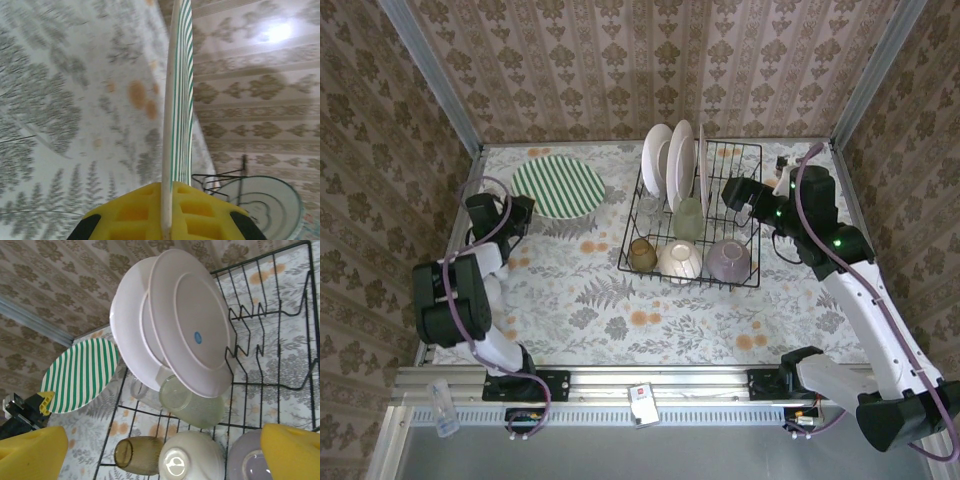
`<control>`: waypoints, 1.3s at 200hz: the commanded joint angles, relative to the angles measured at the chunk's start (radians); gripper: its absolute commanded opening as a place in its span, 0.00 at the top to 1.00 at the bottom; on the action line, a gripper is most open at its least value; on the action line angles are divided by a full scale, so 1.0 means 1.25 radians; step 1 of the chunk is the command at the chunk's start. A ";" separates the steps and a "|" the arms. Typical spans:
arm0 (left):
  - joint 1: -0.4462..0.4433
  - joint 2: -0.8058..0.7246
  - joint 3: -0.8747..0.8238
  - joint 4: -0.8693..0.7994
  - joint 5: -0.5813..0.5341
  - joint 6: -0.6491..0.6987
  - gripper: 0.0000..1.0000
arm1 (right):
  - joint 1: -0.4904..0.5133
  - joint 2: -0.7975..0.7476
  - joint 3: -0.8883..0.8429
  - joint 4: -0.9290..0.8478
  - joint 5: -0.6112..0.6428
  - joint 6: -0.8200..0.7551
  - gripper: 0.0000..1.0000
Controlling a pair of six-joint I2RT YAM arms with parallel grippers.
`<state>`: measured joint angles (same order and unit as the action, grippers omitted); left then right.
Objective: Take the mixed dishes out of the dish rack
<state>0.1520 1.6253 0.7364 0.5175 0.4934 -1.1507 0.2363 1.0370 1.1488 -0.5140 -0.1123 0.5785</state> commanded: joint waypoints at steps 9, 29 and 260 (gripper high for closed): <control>-0.003 0.072 0.049 0.127 0.035 -0.001 1.00 | 0.013 0.024 0.012 -0.066 0.077 -0.005 0.00; -0.010 0.106 0.067 0.127 0.039 0.008 1.00 | 0.018 0.040 0.022 -0.083 0.072 -0.011 0.00; 0.011 0.238 0.180 -0.012 0.030 0.048 0.32 | 0.059 0.135 0.065 -0.053 0.083 -0.034 0.00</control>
<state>0.1535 1.9514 0.9264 0.6075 0.5327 -1.1492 0.3023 1.1885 1.1847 -0.5800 -0.0422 0.5518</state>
